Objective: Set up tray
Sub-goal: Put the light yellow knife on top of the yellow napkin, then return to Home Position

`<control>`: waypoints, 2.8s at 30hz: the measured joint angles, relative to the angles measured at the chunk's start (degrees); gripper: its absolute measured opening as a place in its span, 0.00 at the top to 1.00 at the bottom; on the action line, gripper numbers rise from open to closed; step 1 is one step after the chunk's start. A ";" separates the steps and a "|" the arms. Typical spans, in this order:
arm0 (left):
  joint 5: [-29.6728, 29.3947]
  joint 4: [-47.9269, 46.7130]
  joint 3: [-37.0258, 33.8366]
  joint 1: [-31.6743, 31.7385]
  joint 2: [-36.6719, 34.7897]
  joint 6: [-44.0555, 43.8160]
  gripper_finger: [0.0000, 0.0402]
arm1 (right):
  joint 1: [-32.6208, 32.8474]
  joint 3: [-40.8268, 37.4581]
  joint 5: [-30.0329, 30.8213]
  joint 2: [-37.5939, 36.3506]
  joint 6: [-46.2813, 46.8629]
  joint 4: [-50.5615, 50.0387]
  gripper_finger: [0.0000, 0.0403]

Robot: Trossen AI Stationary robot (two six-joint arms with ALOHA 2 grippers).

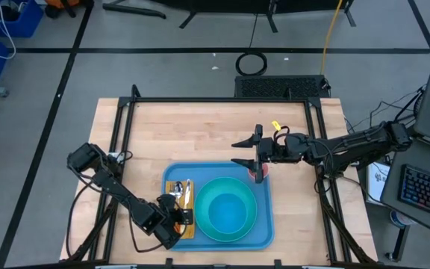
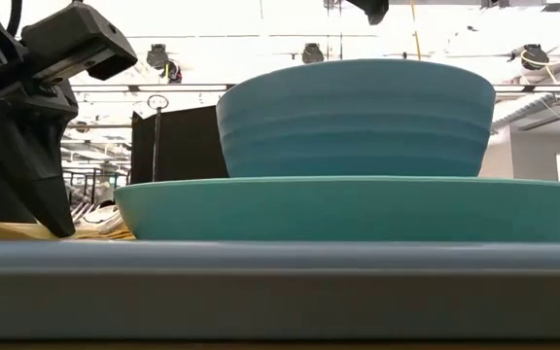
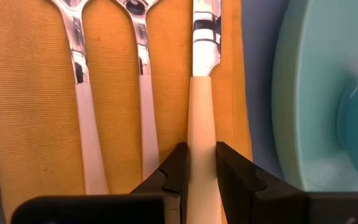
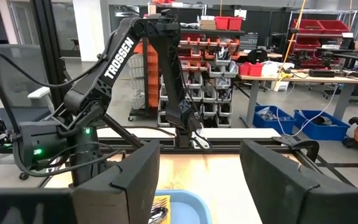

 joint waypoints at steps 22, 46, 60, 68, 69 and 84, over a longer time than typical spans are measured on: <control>-3.95 2.69 -0.04 -0.04 0.11 1.80 0.47 | 0.00 0.00 -0.02 0.00 0.02 -0.27 0.47; -7.80 4.42 -0.09 -3.54 -0.73 5.52 0.63 | 0.00 0.00 -0.02 0.00 1.07 -1.29 0.47; -38.24 10.02 -0.07 -9.94 -13.89 42.03 0.82 | 0.52 0.00 -0.14 -0.01 1.07 -2.29 0.47; -41.52 27.79 -0.07 -11.56 -15.66 74.27 0.99 | 4.06 -0.02 -0.10 0.00 1.40 -8.49 0.48; -41.09 29.14 -0.07 -11.18 -15.70 76.05 0.99 | 4.81 -0.19 -0.04 0.00 2.01 -8.74 0.49; -31.36 31.94 -0.47 -10.40 -19.42 100.87 0.99 | 16.16 -11.05 0.20 0.00 5.95 7.08 0.99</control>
